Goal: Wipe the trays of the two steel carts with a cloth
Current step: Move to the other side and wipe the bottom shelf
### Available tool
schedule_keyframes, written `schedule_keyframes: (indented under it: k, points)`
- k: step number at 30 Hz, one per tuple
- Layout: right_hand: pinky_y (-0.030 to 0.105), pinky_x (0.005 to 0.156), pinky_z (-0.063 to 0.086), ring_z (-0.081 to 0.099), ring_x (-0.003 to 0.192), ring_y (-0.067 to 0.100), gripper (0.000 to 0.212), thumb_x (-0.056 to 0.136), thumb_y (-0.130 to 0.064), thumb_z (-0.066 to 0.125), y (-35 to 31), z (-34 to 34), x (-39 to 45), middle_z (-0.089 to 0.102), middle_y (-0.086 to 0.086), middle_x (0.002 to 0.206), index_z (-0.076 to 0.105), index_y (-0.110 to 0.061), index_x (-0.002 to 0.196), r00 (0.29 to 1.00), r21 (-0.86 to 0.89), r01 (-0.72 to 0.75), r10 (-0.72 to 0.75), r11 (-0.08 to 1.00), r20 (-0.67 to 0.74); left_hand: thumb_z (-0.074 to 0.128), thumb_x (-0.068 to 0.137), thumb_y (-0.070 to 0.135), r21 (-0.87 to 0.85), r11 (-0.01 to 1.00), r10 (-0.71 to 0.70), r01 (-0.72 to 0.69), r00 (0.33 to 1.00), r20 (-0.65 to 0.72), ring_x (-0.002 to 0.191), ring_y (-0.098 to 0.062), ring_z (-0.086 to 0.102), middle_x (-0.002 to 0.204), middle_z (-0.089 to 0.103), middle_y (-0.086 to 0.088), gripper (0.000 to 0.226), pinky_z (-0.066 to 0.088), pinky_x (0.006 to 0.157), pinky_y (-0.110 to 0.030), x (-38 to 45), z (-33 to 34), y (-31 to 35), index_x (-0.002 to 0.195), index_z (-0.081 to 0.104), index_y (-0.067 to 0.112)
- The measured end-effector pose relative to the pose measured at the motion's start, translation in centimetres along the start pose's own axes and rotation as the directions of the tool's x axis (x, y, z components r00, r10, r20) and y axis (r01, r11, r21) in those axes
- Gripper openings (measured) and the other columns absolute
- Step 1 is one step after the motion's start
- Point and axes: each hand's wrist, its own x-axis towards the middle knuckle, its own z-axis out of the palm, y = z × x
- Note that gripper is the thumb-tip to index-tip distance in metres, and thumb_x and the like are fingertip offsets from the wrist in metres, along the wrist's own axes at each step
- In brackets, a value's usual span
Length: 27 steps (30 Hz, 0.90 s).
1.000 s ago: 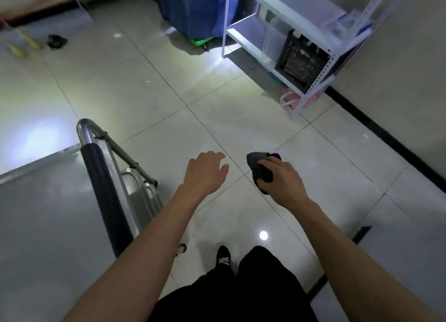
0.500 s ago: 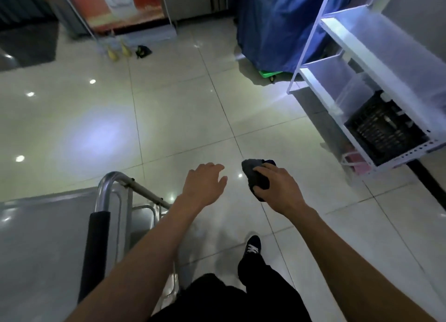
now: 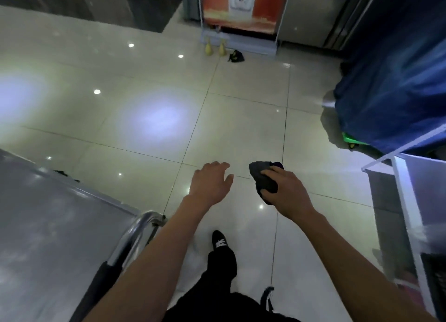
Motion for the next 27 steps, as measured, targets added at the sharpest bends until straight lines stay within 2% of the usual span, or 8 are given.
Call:
schedule_keyframes:
  k: [9,13,18,22,27]
  points:
    - [0.041,0.089,0.049,0.052,0.108,0.021,0.05,0.085,-0.032,0.069,-4.6,-3.3,16.9,0.054,-0.008,0.135,0.058,-0.026,0.134,0.983,0.039,0.175,-0.177,0.984,0.056,0.044,0.101,0.045,-0.061,0.979,-0.197,0.194,0.979,-0.058,0.124,-0.021,0.052,0.131,0.059,0.002,0.044,0.042,0.102,-0.041,9.9,-7.3,-5.4,0.141,0.05,0.029]
    - [0.043,0.085,0.051,0.054,0.103,0.022,0.046,0.084,-0.027,0.071,-6.3,-3.3,23.6,0.058,-0.004,0.127,0.062,-0.024,0.129,0.959,0.089,0.266,-0.273,0.96,0.079,0.045,0.101,0.045,-0.093,0.959,-0.275,0.268,0.958,-0.077,0.124,-0.021,0.052,0.131,0.059,0.003,0.044,0.042,0.103,-0.041,13.9,-9.4,-7.8,0.141,0.05,0.029]
    - [0.042,0.088,0.05,0.053,0.109,0.023,0.049,0.085,-0.03,0.071,-8.4,-2.9,34.0,0.055,-0.005,0.135,0.06,-0.025,0.132,0.915,0.079,0.372,-0.38,0.925,0.134,0.044,0.101,0.045,-0.108,0.922,-0.383,0.371,0.916,-0.121,0.126,-0.021,0.05,0.134,0.058,0.003,0.045,0.041,0.103,-0.041,20.2,-11.9,-11.1,0.142,0.049,0.029]
    - [0.037,0.094,0.047,0.05,0.117,0.021,0.053,0.085,-0.035,0.068,-11.6,-2.6,42.1,0.049,-0.008,0.145,0.057,-0.027,0.137,0.845,0.059,0.486,-0.486,0.872,0.223,0.043,0.101,0.047,-0.101,0.865,-0.501,0.491,0.854,-0.14,0.127,-0.021,0.05,0.137,0.056,0.004,0.046,0.041,0.102,-0.04,24.0,-14.2,-13.7,0.143,0.047,0.03]
    - [0.04,0.088,0.05,0.052,0.111,0.024,0.052,0.083,-0.034,0.068,-17.9,-1.2,49.2,0.053,-0.007,0.139,0.057,-0.028,0.134,0.694,0.059,0.656,-0.632,0.752,0.345,0.043,0.101,0.047,-0.22,0.73,-0.682,0.647,0.712,-0.167,0.126,-0.021,0.052,0.139,0.056,0.004,0.045,0.04,0.101,-0.04,24.5,-15.2,-17.3,0.143,0.048,0.031]
